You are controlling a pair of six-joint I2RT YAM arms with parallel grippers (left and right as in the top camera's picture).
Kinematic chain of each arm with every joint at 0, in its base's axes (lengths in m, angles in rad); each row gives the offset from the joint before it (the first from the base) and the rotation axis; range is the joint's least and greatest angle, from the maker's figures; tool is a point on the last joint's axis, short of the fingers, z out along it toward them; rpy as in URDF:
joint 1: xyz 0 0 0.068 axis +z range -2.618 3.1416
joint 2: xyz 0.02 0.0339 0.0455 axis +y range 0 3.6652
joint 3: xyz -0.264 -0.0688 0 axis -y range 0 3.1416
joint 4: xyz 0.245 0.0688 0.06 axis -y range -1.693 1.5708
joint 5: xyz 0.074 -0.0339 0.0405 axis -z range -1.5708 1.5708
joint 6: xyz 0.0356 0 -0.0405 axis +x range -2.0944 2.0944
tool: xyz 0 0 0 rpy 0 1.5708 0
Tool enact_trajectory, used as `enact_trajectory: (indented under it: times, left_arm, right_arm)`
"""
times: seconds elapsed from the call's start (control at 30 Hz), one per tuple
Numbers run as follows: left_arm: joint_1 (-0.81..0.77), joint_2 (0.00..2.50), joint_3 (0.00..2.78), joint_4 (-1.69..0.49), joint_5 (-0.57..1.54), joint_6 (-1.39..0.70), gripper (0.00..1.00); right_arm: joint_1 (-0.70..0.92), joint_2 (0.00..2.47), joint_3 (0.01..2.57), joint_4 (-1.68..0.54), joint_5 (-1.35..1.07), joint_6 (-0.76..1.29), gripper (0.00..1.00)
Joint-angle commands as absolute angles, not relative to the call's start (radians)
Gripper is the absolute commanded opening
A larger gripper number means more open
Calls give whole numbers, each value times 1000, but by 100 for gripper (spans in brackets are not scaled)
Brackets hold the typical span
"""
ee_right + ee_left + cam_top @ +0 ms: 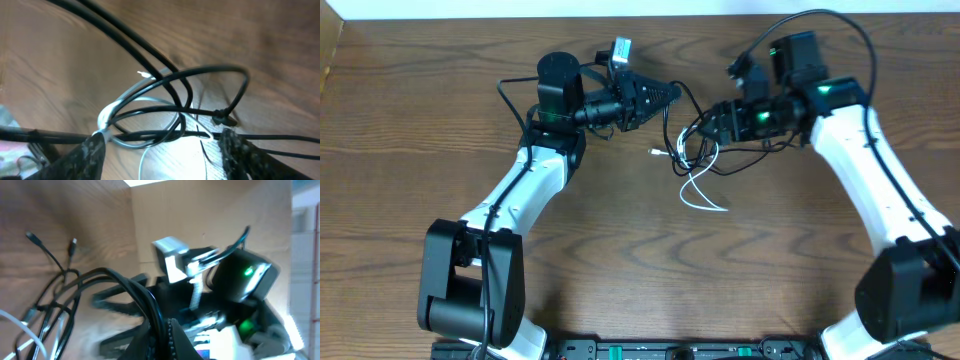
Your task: Untangle cables
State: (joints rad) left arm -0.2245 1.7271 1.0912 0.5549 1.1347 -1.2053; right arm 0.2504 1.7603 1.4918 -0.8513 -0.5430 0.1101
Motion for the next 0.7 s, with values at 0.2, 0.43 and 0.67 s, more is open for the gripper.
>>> enact_trajectory:
  times: [0.2, 0.43, 0.67]
  left_arm:
    - [-226, 1711, 1115, 611, 1128, -1438, 7]
    - [-226, 1711, 1115, 611, 1128, -1438, 7]
    - [-226, 1711, 1115, 611, 1128, -1438, 8]
  right_arm:
    - [304, 1864, 1490, -886, -163, 350, 59]
    - [313, 1872, 1431, -727, -154, 406, 55]
    - [315, 1967, 1398, -635, -94, 445, 48]
